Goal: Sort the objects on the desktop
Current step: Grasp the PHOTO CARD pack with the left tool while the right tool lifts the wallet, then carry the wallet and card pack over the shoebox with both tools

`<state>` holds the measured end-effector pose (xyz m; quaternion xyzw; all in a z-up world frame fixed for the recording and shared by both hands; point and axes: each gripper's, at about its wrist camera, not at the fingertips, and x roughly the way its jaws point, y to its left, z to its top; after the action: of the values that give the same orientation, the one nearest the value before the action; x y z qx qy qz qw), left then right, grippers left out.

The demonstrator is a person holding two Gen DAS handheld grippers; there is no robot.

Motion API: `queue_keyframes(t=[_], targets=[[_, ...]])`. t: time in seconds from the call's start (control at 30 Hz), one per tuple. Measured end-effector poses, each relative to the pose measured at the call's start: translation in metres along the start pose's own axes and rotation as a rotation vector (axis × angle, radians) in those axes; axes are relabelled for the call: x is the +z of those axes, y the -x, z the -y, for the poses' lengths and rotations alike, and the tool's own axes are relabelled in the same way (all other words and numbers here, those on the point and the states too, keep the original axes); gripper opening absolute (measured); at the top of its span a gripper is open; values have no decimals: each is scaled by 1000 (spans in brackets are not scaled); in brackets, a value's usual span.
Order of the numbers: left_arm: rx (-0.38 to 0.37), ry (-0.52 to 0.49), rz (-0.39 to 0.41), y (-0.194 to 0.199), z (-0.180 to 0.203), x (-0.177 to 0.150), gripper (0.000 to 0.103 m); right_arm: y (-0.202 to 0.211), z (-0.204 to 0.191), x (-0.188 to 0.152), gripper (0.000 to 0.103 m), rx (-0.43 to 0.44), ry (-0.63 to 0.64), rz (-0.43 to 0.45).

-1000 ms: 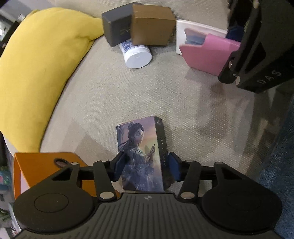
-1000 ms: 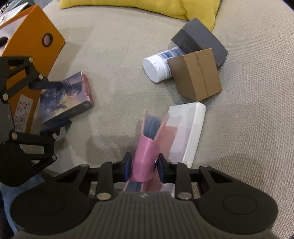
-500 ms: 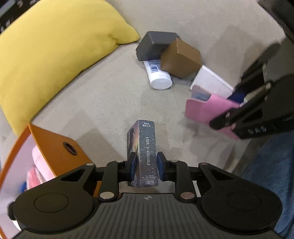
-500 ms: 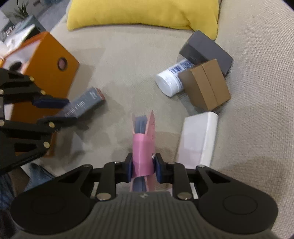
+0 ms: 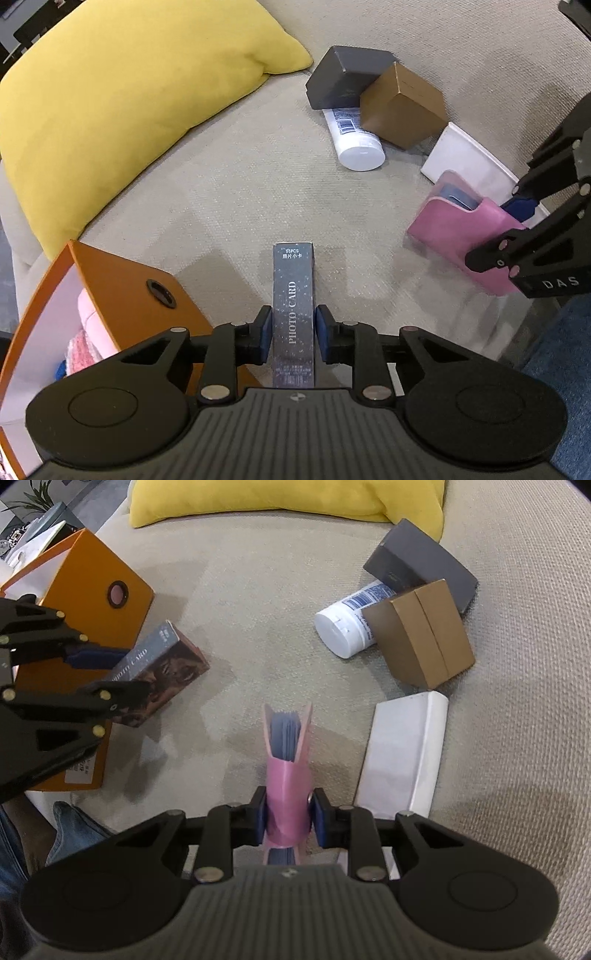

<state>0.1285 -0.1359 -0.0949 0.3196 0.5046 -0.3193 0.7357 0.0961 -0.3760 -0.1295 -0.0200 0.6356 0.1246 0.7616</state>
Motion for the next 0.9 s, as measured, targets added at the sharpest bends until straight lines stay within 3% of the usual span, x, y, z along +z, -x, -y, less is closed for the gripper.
queue_keyframes(t=[0.27,0.4,0.6,0.9], targets=[[-21,63,19,1,-6,-3,26,3,2,-2,24,5,-28,-2],[-60,102,62,20,-10,-9,26,11,-2,-5,24,10,-37,25],[-112,143,175,82,-18,-31,26,51,-17,-5,24,50,-55,125],[-80,253,323,174,-65,-92,26,125,-83,-9,24,203,-49,325]])
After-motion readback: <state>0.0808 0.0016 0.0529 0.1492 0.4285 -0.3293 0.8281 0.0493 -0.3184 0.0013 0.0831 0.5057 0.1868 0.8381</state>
